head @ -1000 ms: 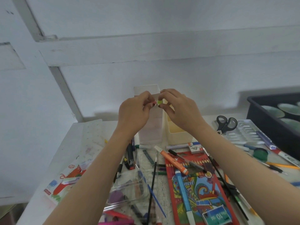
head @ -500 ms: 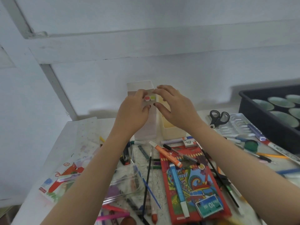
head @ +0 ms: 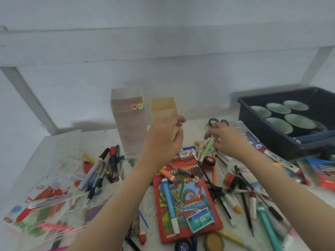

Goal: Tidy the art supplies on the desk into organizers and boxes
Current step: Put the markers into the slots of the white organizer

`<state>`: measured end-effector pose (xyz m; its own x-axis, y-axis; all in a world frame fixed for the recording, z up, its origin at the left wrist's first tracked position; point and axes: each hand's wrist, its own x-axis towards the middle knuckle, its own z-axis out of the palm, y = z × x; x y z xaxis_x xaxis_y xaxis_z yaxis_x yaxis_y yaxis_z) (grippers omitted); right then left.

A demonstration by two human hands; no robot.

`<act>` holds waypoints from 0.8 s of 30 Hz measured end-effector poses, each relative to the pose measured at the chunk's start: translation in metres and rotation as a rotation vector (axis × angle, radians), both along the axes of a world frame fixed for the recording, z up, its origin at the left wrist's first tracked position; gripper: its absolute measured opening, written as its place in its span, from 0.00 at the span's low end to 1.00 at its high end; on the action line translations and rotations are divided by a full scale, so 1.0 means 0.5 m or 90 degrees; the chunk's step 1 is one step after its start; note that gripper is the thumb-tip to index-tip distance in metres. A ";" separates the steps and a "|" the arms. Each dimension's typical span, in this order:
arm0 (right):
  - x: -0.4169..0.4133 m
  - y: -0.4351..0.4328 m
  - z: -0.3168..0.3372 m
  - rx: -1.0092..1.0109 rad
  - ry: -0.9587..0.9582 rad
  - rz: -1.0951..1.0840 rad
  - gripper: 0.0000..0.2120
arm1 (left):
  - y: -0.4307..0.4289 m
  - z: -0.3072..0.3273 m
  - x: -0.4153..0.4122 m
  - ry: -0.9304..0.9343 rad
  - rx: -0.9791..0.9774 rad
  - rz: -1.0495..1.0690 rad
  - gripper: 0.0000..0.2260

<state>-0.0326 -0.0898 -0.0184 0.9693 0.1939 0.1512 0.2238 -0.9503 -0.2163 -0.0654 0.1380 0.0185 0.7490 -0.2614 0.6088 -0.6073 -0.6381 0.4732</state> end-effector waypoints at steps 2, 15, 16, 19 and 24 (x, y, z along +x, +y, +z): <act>-0.005 -0.009 -0.022 -0.042 0.051 0.006 0.20 | -0.030 -0.025 -0.002 0.050 0.013 -0.019 0.12; -0.009 -0.036 -0.051 -0.099 -0.062 0.166 0.11 | -0.167 -0.105 0.056 0.273 0.215 0.095 0.09; -0.012 -0.038 -0.049 -0.091 -0.070 0.179 0.10 | -0.179 -0.105 0.061 0.277 0.250 0.102 0.09; -0.024 -0.040 -0.045 -0.079 -0.104 0.219 0.07 | -0.201 -0.108 0.067 0.288 0.328 0.126 0.08; -0.045 -0.077 -0.038 -0.082 -0.139 0.215 0.04 | -0.210 -0.113 0.085 0.321 0.312 0.177 0.07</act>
